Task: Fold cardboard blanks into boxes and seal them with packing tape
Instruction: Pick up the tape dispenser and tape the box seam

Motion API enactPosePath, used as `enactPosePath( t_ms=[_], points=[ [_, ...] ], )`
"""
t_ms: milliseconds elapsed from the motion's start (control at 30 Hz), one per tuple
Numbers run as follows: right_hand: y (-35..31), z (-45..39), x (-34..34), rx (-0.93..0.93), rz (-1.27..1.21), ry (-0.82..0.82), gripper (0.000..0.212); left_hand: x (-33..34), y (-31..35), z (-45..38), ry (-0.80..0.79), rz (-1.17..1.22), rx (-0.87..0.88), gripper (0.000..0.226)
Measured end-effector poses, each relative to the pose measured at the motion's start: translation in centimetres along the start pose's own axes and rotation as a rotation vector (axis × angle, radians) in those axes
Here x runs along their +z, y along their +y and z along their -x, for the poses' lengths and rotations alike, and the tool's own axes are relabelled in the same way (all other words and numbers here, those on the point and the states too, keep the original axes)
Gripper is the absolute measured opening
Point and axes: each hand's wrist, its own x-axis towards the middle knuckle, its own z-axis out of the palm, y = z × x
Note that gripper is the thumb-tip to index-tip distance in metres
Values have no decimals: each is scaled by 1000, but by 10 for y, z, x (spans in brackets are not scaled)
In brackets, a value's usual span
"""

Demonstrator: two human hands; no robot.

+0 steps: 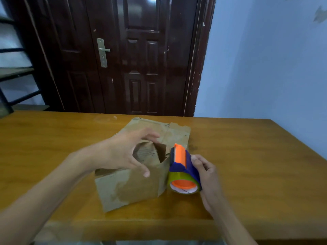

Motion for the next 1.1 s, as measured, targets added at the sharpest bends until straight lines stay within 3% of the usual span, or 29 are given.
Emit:
enactPosePath(
  t_ms=[100, 200, 300, 500, 700, 900, 1000, 1100],
  points=[
    [6, -1, 11, 42, -44, 10, 29, 12, -1, 11, 114, 7, -10, 108],
    [7, -5, 13, 71, -62, 12, 36, 8, -3, 22, 204, -236, -141, 121],
    [6, -11, 11, 95, -66, 8, 45, 6, -5, 23, 124, -323, -230, 112],
    [0, -20, 16, 173, -188, 5, 40, 10, -10, 18, 38, -125, -115, 91],
    [1, -20, 20, 199, -181, -7, 39, 14, -9, 14, -16, -257, -53, 86],
    [1, -21, 6, 197, -220, 4, 63, 4, -1, -4, -149, -177, -82, 92],
    [1, -20, 2, 180, -241, 14, 78, 5, 1, -8, -126, -151, -76, 81],
    [-1, -20, -2, 164, -260, 11, 54, 7, 0, -7, -102, -152, -73, 68]
  ],
)
